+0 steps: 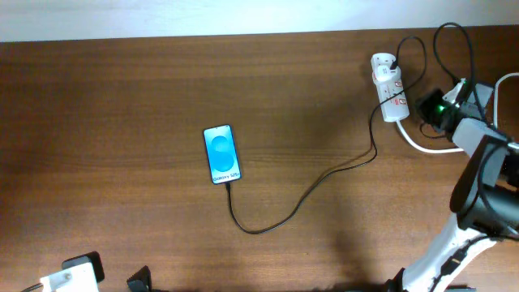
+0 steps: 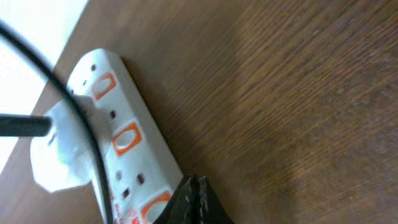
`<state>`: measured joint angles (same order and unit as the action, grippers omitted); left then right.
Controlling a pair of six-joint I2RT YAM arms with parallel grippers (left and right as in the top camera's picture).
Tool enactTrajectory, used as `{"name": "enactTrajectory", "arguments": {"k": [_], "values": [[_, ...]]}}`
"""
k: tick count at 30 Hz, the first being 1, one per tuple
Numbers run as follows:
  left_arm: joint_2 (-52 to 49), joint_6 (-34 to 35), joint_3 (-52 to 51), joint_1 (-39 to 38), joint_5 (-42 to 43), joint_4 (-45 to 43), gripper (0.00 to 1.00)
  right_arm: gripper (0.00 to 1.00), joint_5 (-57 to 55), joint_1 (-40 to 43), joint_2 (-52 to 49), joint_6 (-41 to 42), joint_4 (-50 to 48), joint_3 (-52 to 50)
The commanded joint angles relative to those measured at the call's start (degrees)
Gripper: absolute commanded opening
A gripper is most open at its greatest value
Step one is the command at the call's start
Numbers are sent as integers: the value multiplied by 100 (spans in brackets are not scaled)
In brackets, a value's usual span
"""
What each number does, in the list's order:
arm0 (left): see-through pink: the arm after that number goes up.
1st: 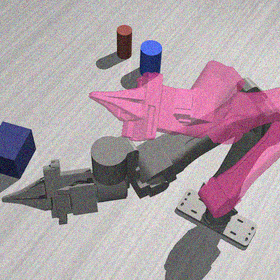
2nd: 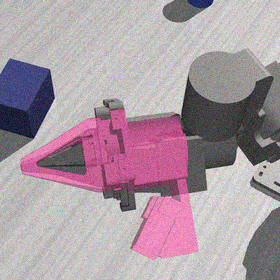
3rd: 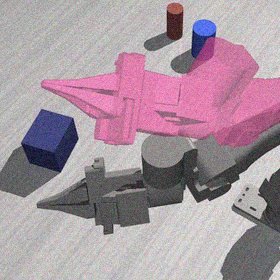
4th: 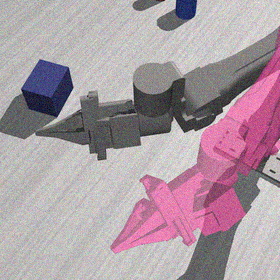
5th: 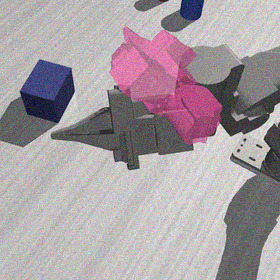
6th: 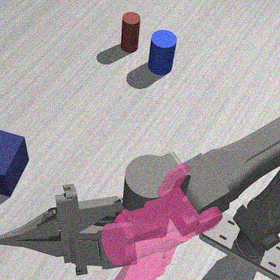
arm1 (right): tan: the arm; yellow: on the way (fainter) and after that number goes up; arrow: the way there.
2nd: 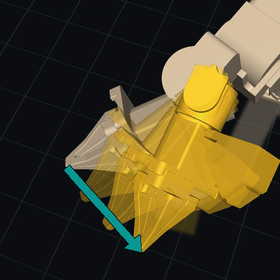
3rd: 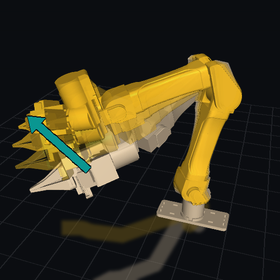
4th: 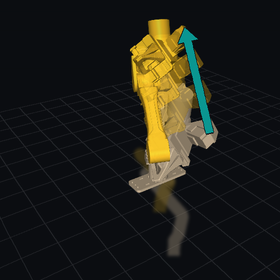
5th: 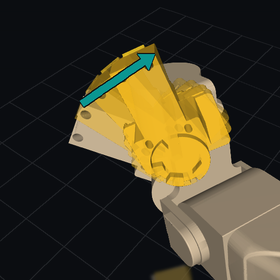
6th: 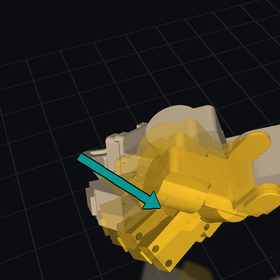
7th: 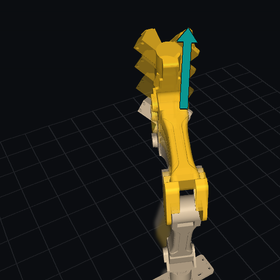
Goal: Plug charger to phone and switch on socket
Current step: 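Move the right gripper up to the power strip's orange switch beside the charger, then press down on the orange switch with the right gripper tips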
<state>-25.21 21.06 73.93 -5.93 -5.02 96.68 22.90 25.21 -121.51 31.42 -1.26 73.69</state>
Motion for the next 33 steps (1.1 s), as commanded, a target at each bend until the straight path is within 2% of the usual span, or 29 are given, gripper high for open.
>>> {"name": "enactTrajectory", "arguments": {"k": [1,8,11,14,21,24,30,33], "values": [[22,76,0,35,-101,0,99,4,68,7,-229,363,-398,225],[22,76,0,35,-101,0,99,4,437,-76,-634,573,-1049,240],[22,76,0,35,-101,2,99,4,1180,-83,-634,575,-1423,240],[22,76,0,35,-101,2,100,4,1467,-83,-634,546,-1550,243],[22,76,0,35,-101,0,99,4,1604,-315,-636,-81,-1530,243],[22,76,0,35,-101,0,99,4,1305,-433,-638,-155,-1513,240],[22,76,0,35,-101,2,100,4,1290,-566,-638,-1137,-1438,295],[22,76,0,35,-101,2,99,4,1285,-522,-636,-1648,-833,610]]}}
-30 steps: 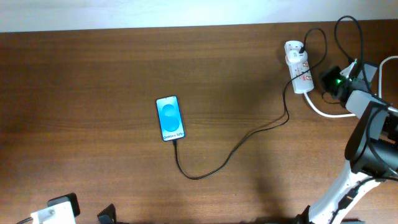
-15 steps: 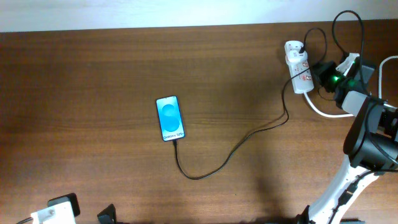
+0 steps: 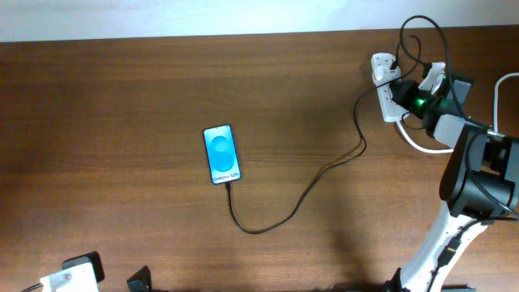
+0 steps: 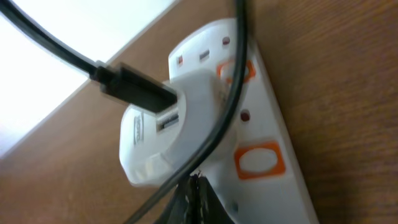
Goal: Plug charger to phone and switch on socket
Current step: 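Press down on the orange switch with the right gripper tips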
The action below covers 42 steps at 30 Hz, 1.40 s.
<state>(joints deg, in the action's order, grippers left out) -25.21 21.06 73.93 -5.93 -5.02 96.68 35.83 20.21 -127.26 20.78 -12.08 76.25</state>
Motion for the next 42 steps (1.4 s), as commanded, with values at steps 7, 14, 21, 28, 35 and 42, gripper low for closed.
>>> {"name": "enactTrajectory", "arguments": {"k": [7,14,21,28,35,42], "values": [[22,76,0,35,-101,2,99,4,-501,15,-59,-1408,1580,1294],[22,76,0,35,-101,2,99,4,-1624,-57,-61,-1757,2179,1342],[22,76,0,35,-101,2,99,4,-1443,-144,-118,-1716,2262,1331],[22,76,0,35,-101,0,99,4,-1381,-339,-363,-1714,2074,1333],[22,76,0,35,-101,2,99,4,-1403,-332,-363,-1060,1738,1375],[22,76,0,35,-101,0,99,4,-1652,-334,-363,-673,1631,1375]]}}
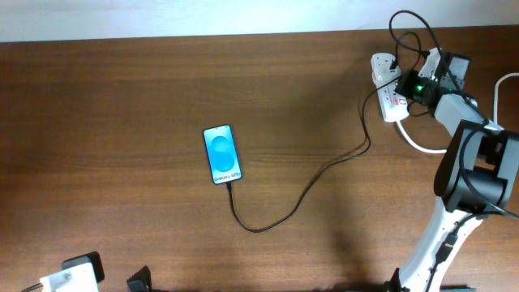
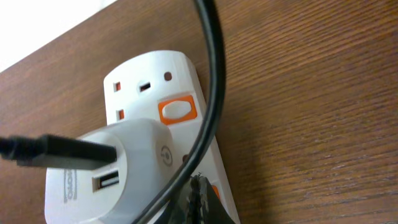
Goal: Plug charger to phone and switch on socket
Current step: 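Press down on the orange switch with the right gripper tips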
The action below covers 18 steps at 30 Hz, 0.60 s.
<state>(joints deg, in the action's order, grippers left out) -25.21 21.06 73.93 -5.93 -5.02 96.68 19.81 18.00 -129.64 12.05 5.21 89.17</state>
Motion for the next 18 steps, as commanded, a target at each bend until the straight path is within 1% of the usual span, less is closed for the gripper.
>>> {"name": "enactTrajectory", "arguments": {"k": [1,5,18], "values": [[22,76,0,35,-101,0,99,4,-11,-125,-125,197,-90,81],[22,76,0,35,-101,2,99,4,52,-122,-125,173,151,72],[22,76,0,35,-101,2,99,4,201,-214,-262,175,490,-46]]}}
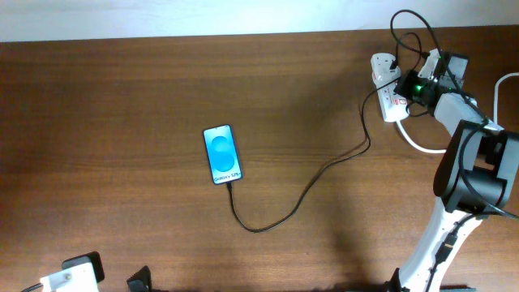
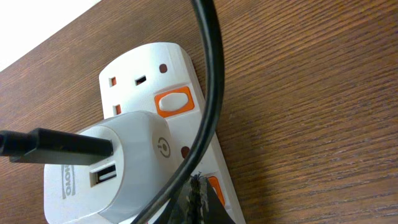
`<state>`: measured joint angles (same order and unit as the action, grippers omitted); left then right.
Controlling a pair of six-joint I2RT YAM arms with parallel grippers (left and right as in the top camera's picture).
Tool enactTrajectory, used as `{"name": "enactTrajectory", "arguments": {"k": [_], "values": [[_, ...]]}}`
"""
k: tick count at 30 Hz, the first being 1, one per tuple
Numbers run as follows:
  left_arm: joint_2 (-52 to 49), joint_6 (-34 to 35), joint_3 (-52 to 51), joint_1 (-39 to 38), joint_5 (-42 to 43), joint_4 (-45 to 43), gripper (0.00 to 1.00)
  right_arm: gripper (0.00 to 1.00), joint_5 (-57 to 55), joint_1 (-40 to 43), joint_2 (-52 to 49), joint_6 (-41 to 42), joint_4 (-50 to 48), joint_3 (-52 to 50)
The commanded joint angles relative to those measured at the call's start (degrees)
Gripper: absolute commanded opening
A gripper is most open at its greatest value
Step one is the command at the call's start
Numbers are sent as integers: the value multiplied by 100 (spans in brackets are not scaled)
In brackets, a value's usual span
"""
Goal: Plug charger to phone and switch on socket
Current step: 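Press down on the orange switch with the right gripper tips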
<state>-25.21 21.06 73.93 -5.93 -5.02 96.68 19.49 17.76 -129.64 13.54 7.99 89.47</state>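
A phone (image 1: 221,153) with a lit blue screen lies mid-table, a black cable (image 1: 300,195) plugged into its near end and running to the white charger (image 2: 118,158) seated in the white power strip (image 1: 388,88) at the far right. The strip has orange rocker switches (image 2: 174,102). My right gripper (image 2: 198,182) is shut, its tips pressed down on the strip at the second orange switch (image 2: 216,186), just beside the charger, with the cable crossing in front. In the overhead view the right gripper (image 1: 408,84) sits over the strip. The left gripper is out of view.
A thick white cord (image 1: 422,146) leaves the strip toward the right arm. A loop of black cable (image 1: 409,28) arches above the strip near the table's far edge. White and black hardware (image 1: 77,274) sits at the bottom left.
The right gripper has edged slightly along the strip, so the charger and far orange switch sit a bit lower and nearer in the wrist view. Phone and cable are unchanged.
The shut right gripper was first at the strip's near end, right of it. Then it stood over the strip's middle by the charger. Later it was farther up, its tips at the switch next to the charger, where it stays now.
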Motion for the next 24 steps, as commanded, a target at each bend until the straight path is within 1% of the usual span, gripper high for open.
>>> {"name": "enactTrajectory", "arguments": {"k": [1,7,9,12,16,24], "values": [[22,76,0,35,-101,2,99,4,229,-249,-293,24,267,-76],[22,76,0,35,-101,2,99,4,164,-651,-616,28,476,-76],[22,76,0,35,-101,0,100,4,-98,-688,-616,28,514,-76],[22,76,0,35,-101,2,100,4,-133,-651,-616,28,629,-76],[22,76,0,35,-101,2,99,4,264,-656,-616,28,682,-76],[22,76,0,35,-101,0,99,4,428,-664,-616,26,1008,-76]]}}
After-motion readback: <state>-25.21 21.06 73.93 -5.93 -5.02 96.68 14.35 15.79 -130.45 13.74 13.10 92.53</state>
